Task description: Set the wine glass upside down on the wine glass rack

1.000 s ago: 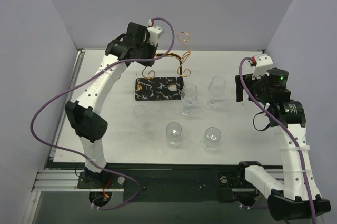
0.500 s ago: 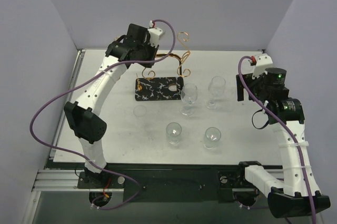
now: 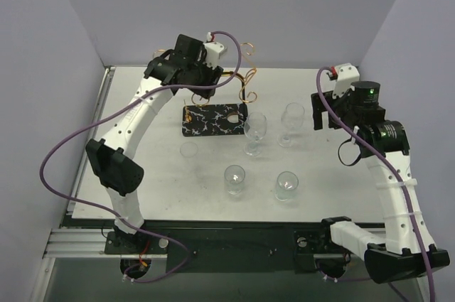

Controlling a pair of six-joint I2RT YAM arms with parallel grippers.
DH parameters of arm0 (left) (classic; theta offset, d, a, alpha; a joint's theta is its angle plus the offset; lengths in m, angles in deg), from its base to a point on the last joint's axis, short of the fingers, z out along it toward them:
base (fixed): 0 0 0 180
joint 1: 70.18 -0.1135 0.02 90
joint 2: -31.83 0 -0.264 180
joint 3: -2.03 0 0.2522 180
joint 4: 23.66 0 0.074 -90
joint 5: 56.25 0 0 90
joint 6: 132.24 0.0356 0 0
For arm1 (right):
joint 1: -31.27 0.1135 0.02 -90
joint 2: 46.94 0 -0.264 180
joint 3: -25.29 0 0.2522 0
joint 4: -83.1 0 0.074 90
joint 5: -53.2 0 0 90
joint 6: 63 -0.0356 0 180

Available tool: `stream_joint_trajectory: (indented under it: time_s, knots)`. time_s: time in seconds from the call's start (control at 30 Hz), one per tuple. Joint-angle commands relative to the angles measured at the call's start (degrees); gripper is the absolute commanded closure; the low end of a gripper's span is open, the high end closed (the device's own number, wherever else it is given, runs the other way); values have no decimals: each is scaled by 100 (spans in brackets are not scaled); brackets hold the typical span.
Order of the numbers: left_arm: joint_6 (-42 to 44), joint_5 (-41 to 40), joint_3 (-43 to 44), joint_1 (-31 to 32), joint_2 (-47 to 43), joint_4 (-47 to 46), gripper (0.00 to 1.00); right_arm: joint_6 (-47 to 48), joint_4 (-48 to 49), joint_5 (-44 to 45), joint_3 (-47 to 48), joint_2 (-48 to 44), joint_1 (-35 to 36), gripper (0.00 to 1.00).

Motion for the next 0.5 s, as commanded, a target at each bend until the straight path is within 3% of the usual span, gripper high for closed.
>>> stream_joint_trajectory:
  time_s: [0.0,0.17,0.3,0.47]
  knots:
    - [104,-163,95,38,-708,-201,38,-112,-61,-332,482,316,386,16]
    - [139,-383,-283,-23,-1261,-886,37,-165,-70,-245,772,869,975,27]
    - [200,-989,-871,-93,-1797,-1607,31,-139,-27,-157,939,1239,1502,32]
    - [113,-1323,-1381,-313,-2342,-2153,26,-323,299,-481,878,1494,1679,34]
